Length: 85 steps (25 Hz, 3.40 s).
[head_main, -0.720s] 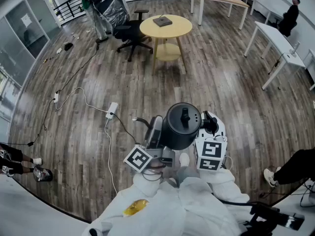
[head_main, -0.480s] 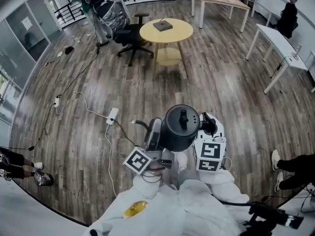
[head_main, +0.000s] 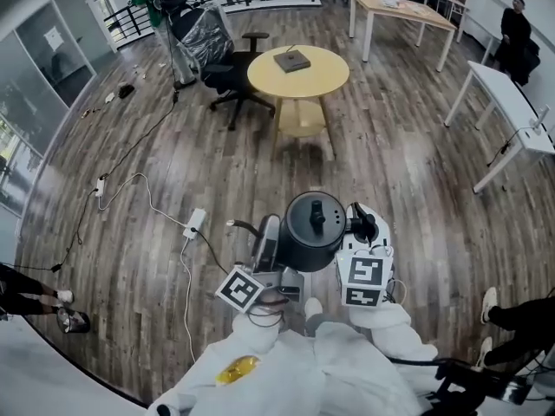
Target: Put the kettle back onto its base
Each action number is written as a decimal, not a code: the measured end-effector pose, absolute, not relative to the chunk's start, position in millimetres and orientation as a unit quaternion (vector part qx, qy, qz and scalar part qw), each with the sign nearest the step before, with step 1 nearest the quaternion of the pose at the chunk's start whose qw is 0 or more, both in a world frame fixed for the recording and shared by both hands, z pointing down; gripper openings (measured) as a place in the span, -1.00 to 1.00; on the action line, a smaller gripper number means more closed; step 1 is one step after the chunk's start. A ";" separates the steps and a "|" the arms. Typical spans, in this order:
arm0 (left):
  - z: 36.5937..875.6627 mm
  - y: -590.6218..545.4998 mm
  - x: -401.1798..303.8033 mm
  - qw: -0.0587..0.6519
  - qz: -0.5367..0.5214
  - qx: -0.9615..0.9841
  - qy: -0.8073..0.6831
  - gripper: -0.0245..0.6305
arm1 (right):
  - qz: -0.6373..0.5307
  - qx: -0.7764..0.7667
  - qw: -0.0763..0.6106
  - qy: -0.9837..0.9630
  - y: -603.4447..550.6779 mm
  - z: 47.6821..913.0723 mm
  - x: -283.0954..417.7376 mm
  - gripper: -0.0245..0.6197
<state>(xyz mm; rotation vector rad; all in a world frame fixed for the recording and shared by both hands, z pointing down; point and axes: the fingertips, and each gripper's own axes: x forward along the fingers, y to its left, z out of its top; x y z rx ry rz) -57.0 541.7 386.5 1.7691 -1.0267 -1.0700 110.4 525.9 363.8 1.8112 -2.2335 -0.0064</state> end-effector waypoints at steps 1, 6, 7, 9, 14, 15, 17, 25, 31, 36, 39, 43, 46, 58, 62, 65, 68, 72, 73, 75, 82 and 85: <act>384.4 528.3 -53.3 0.402 -0.424 0.702 -0.406 -0.06 | -0.004 0.624 0.131 -0.770 512.5 361.7 114.1 -0.86; 379.2 467.8 -38.7 0.401 -0.423 0.701 -0.410 -0.06 | -0.006 0.622 0.128 -0.773 450.3 355.0 128.8 -0.86; 378.3 457.2 -36.8 0.401 -0.424 0.701 -0.410 -0.06 | -0.006 0.621 0.129 -0.773 439.9 354.2 130.6 -0.86; 376.4 437.4 -34.1 0.398 -0.423 0.703 -0.410 -0.06 | -0.005 0.619 0.128 -0.774 421.1 353.8 133.1 -0.86; 381.9 384.3 -37.1 0.400 -0.419 0.703 -0.413 -0.06 | 0.000 0.621 0.127 -0.774 369.4 361.2 130.7 -0.86; 384.7 373.6 -39.5 0.402 -0.420 0.701 -0.413 -0.06 | 0.000 0.621 0.128 -0.774 358.3 363.5 128.2 -0.86; 389.8 348.6 -43.8 0.407 -0.423 0.698 -0.411 -0.06 | -0.002 0.622 0.131 -0.772 333.0 367.3 123.5 -0.86; 393.4 219.8 -68.7 0.412 -0.420 0.705 -0.397 -0.06 | -0.003 0.635 0.132 -0.761 210.6 369.9 99.0 -0.86; 383.7 116.4 -92.4 0.412 -0.412 0.717 -0.383 -0.06 | -0.007 0.649 0.126 -0.750 114.9 359.1 75.8 -0.86; 375.2 56.1 -97.1 0.407 -0.410 0.727 -0.371 -0.06 | -0.009 0.661 0.117 -0.741 59.1 352.5 71.6 -0.86; 379.0 27.8 -100.3 0.413 -0.407 0.724 -0.373 -0.06 | -0.009 0.662 0.120 -0.739 29.4 354.0 68.9 -0.86; 386.5 -11.9 -105.5 0.418 -0.406 0.718 -0.381 -0.06 | -0.003 0.659 0.124 -0.742 -12.0 361.3 63.8 -0.86; 392.8 -46.8 -106.1 0.424 -0.407 0.712 -0.385 -0.06 | 0.000 0.655 0.126 -0.745 -49.2 367.3 62.8 -0.86; 389.5 -230.7 -69.0 0.408 -0.419 0.702 -0.405 -0.06 | 0.001 0.629 0.129 -0.767 -243.9 366.9 98.8 -0.86; 385.0 -288.6 -54.0 0.400 -0.425 0.701 -0.410 -0.06 | -0.004 0.621 0.128 -0.773 -306.2 362.3 113.7 -0.86; 388.0 -321.0 -50.6 0.400 -0.424 0.698 -0.417 -0.06 | -0.002 0.616 0.128 -0.778 -341.8 364.4 116.9 -0.86; 392.3 -348.2 -47.0 0.404 -0.421 0.693 -0.423 -0.06 | 0.006 0.613 0.129 -0.780 -370.5 369.3 120.6 -0.86; 398.8 -382.4 -44.3 0.404 -0.416 0.695 -0.424 -0.06 | 0.014 0.615 0.126 -0.778 -403.1 379.5 124.1 -0.86; 402.2 -390.9 -44.6 0.407 -0.415 0.694 -0.425 -0.06 | 0.015 0.618 0.126 -0.776 -411.4 382.5 124.2 -0.86; 409.0 -407.8 -45.9 0.412 -0.413 0.692 -0.425 -0.06 | 0.016 0.622 0.125 -0.772 -428.0 388.8 123.2 -0.86; 435.6 -479.2 -57.3 0.414 -0.372 0.707 -0.438 -0.07 | 0.020 0.637 0.122 -0.761 -495.8 412.5 116.4 -0.86; 441.9 -513.6 -65.2 0.389 -0.343 0.732 -0.442 -0.07 | -0.002 0.640 0.116 -0.760 -528.8 420.6 110.1 -0.86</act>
